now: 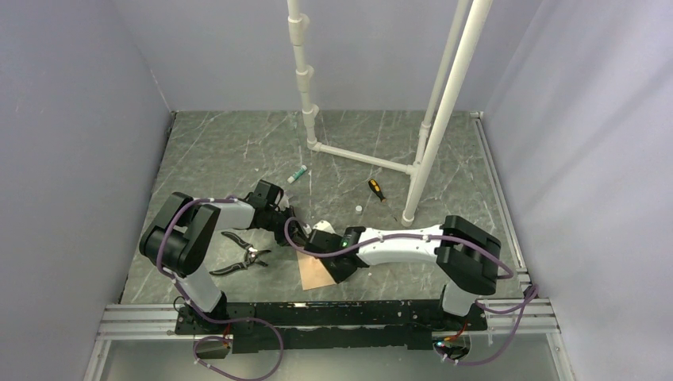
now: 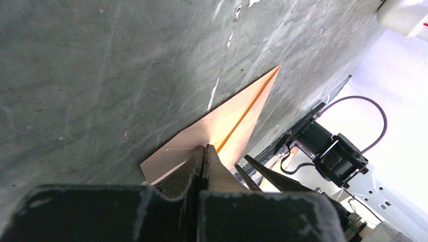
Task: Place the letter into the envelope and seal it
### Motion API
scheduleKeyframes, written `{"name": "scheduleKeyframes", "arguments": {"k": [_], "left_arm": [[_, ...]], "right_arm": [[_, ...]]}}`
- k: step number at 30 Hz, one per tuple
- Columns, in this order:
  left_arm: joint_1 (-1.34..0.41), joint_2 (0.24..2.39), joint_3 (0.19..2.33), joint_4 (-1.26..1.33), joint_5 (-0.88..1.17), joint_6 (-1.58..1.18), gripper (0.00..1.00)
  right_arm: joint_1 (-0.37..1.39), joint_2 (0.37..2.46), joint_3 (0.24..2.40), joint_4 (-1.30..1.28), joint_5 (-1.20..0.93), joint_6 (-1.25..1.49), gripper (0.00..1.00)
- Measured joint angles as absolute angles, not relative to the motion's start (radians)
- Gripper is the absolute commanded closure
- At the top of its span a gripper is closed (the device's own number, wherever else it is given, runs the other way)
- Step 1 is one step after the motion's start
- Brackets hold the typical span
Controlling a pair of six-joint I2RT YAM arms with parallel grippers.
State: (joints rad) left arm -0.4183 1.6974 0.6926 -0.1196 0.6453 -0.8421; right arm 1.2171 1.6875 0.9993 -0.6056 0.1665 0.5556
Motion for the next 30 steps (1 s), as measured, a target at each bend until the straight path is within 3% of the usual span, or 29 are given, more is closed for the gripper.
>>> {"name": "scheduleKeyframes", "arguments": {"k": [15,21,30], "left_arm": [[-0.418,1.699,0.694,-0.12,0.65,-0.833,0.98],[-0.417,1.699,0.692,-0.116,0.652,-0.83,0.97],[-0.414,1.702,0.687,-0.104,0.662,-0.826,0.97]], "right_arm": [[1.098,1.742,1.246,-0.609,0.215,0.548,0.84],[1.103,1.827,1.258,-0.577,0.198,0.538,1.0],[1.103,1.863,1.26,-0.533,0.163,0.528,1.0]]}}
